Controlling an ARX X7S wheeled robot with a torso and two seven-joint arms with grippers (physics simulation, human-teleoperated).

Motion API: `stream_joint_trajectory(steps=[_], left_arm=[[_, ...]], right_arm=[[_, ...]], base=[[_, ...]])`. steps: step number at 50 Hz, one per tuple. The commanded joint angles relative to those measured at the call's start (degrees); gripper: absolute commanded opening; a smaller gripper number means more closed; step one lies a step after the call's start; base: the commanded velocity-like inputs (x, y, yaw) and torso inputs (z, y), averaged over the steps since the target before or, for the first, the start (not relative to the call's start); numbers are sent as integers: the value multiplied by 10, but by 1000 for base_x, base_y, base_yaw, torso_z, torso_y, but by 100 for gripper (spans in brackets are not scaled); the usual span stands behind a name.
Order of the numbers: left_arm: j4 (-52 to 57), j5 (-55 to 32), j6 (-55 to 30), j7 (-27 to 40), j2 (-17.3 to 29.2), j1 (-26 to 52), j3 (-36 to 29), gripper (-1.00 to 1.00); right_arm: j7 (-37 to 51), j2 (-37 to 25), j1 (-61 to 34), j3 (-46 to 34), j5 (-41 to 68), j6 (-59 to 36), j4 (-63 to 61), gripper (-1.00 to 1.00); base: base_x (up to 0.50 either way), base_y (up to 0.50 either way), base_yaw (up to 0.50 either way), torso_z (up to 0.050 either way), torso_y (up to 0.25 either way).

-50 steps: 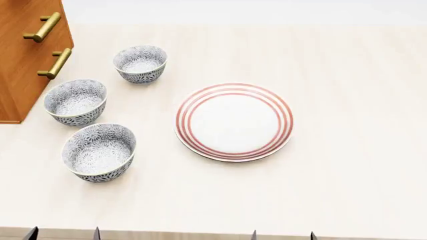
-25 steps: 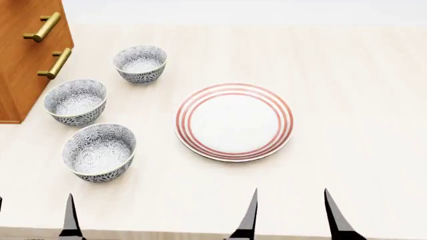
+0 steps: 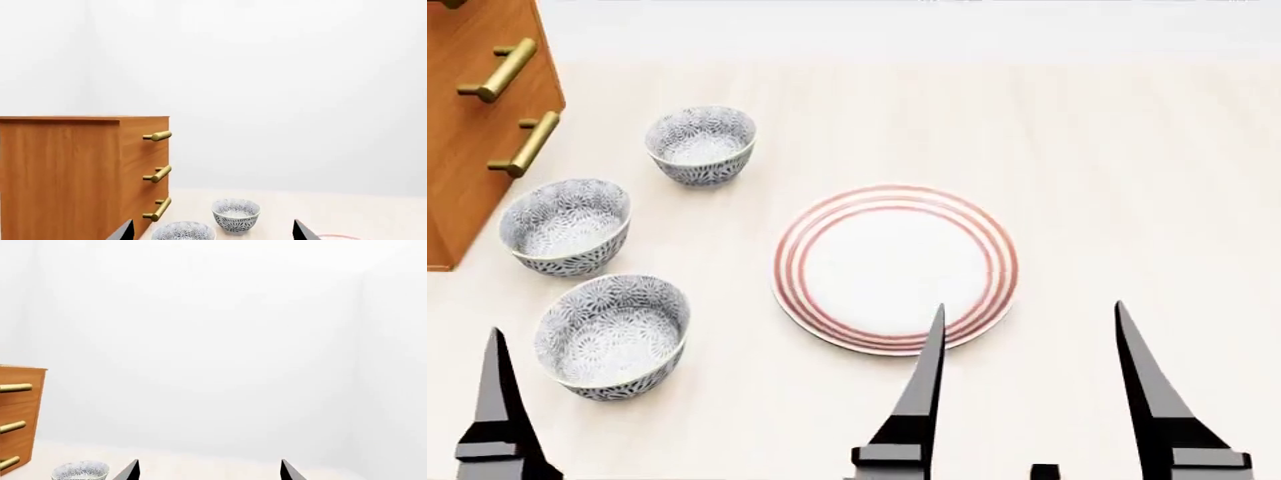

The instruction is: Open the top drawer of the cabinet.

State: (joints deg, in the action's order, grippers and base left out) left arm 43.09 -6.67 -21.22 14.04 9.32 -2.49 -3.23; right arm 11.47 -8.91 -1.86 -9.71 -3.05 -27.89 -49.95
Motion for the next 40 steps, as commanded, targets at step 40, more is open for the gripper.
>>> stream_joint_trajectory(steps=[40], left_arm=[[43,-45,-19,-4,16,2,9,100]], right_arm=[[30,-19,-8,2,-1,-18,-39,100]], base=[[381,43,0,0,0]])
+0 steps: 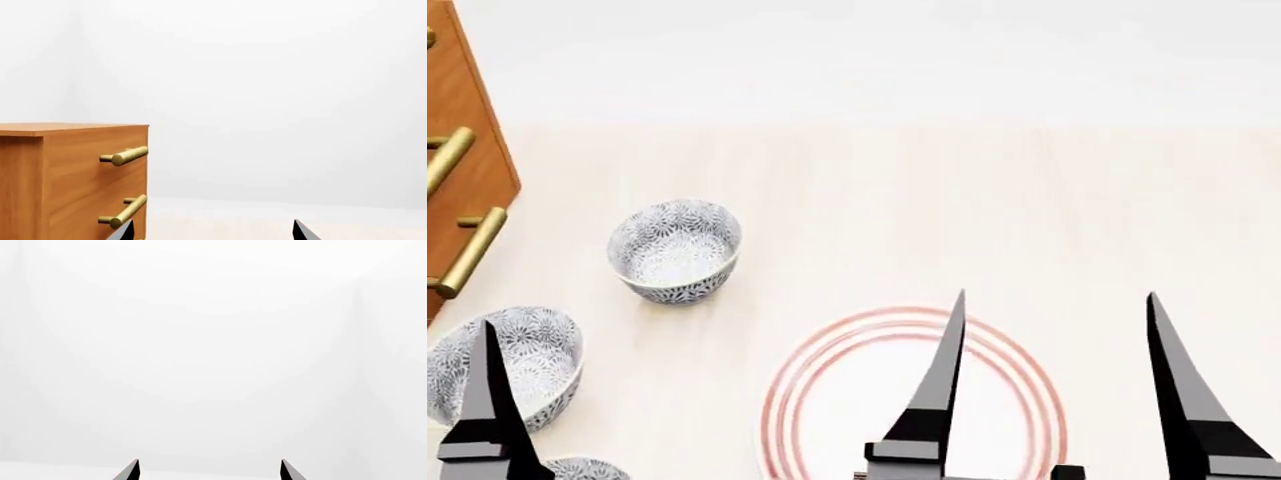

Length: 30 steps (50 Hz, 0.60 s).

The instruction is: Open the top drawer of the cabinet.

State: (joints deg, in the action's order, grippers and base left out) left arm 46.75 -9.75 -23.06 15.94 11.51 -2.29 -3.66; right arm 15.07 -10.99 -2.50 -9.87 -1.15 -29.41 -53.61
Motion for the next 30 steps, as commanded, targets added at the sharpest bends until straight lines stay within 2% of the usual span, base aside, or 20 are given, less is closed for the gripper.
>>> stream_joint_trajectory(steps=[1,30], left_arm=[[8,-15,-3,-22,-6,1,14,100],[13,-23,-1,-8,7,-1,4,100]], right_arm=[[-7,1,-3,2,-19,-8,-5,100],[0,-8,-5,-3,-6,-3,-1,100]], base=[[0,500,0,0,0],[0,500,0,0,0]])
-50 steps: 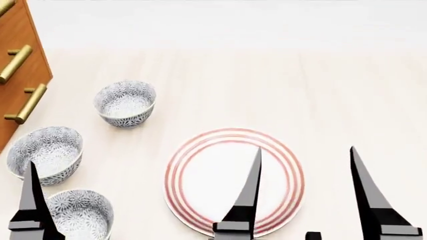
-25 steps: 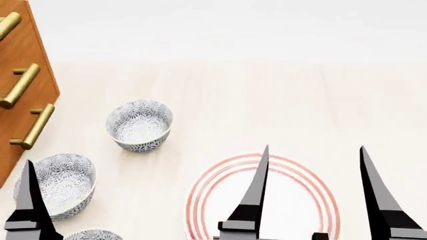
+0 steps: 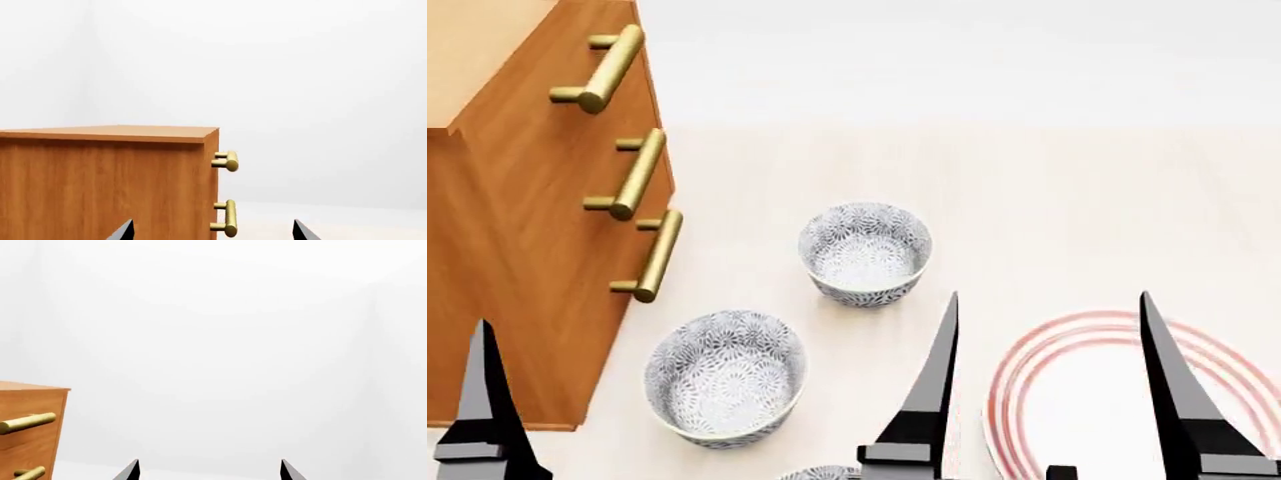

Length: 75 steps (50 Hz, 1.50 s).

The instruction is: Open the top drawer of the cabinet.

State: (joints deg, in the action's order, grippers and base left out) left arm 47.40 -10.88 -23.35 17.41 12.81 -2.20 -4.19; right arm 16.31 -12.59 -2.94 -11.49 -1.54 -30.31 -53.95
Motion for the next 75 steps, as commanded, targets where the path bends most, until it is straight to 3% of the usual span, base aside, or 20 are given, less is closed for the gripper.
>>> stream_joint_trajectory(steps=[1,12,29,38,49,60,64,75], left_arm=[[6,-12,3,-22,-5,-2,8,100],[4,-17,2,-13,3,0,4,100],[1,-22,5,-3,12,2,-4,100],[37,6,-44,13,28,17,-34,100],[99,140,-175,26,84,145,-167,100],[122,211,-273,6,98,232,-238,100],[120,272,-313,-2,119,274,-307,100],[123,383,-376,-79,96,333,-376,100]], right_arm=[[-12,8,0,14,-1,7,2,100],[-6,23,13,48,44,40,14,100],[6,18,9,48,50,28,15,100],[10,13,11,47,51,25,7,100],[11,6,8,40,61,21,2,100],[15,2,2,33,70,16,1,100],[16,0,-2,24,71,12,0,100],[21,-6,-3,26,82,9,-8,100]], base=[[0,500,0,0,0],[12,107,0,0,0],[402,0,0,0,1],[0,0,0,0,0],[0,0,0,0,0],[0,0,0,0,0],[0,0,0,0,0],[0,0,0,0,0]])
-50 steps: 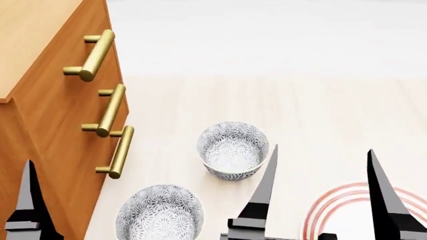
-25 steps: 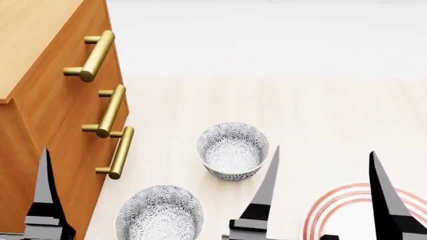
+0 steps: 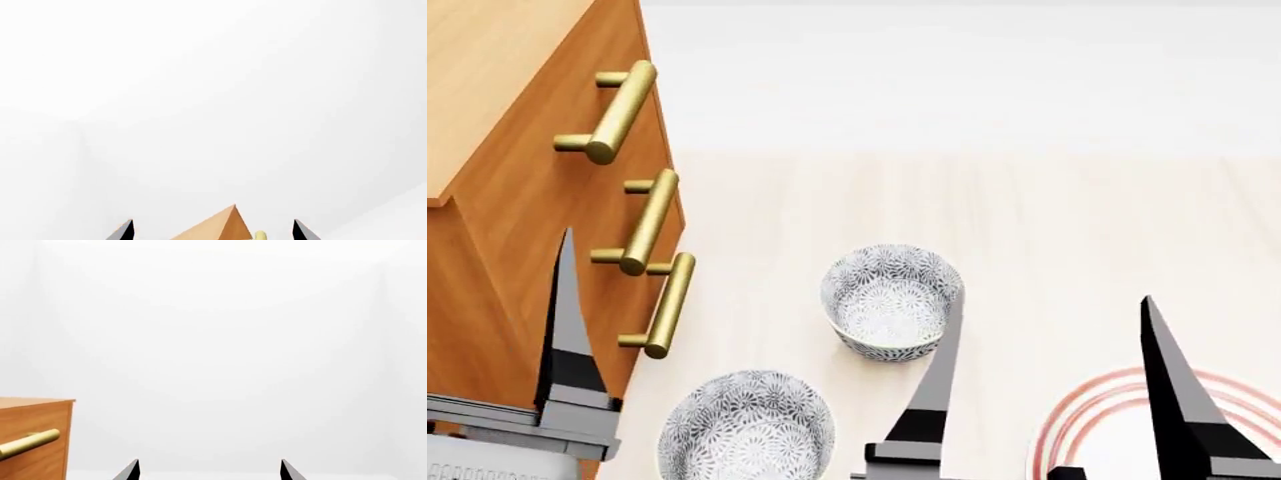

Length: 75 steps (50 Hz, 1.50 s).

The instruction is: Open the top drawer of the cabinet.

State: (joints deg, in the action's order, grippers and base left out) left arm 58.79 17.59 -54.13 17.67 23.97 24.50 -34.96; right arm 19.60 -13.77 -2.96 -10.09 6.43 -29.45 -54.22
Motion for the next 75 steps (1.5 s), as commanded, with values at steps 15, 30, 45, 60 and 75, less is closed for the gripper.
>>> stream_joint_trajectory(steps=[15,30,45,60,75], left_arm=[[-30,197,-106,-128,-5,145,-184,100],[-115,263,-96,-151,27,211,-265,100],[-192,208,-57,-154,25,232,-235,100],[-280,188,-19,-151,31,253,-239,100],[-375,183,18,-162,25,291,-269,100]], right_arm=[[-3,-2,2,19,17,8,-9,100],[6,-10,2,19,25,13,-7,100],[7,-18,13,24,30,42,8,100],[19,-22,7,21,35,26,-8,100],[31,-30,-6,26,53,6,-20,100]], base=[[0,0,0,0,0],[0,0,0,0,0],[0,0,0,0,0],[0,0,0,0,0],[0,0,0,0,0]])
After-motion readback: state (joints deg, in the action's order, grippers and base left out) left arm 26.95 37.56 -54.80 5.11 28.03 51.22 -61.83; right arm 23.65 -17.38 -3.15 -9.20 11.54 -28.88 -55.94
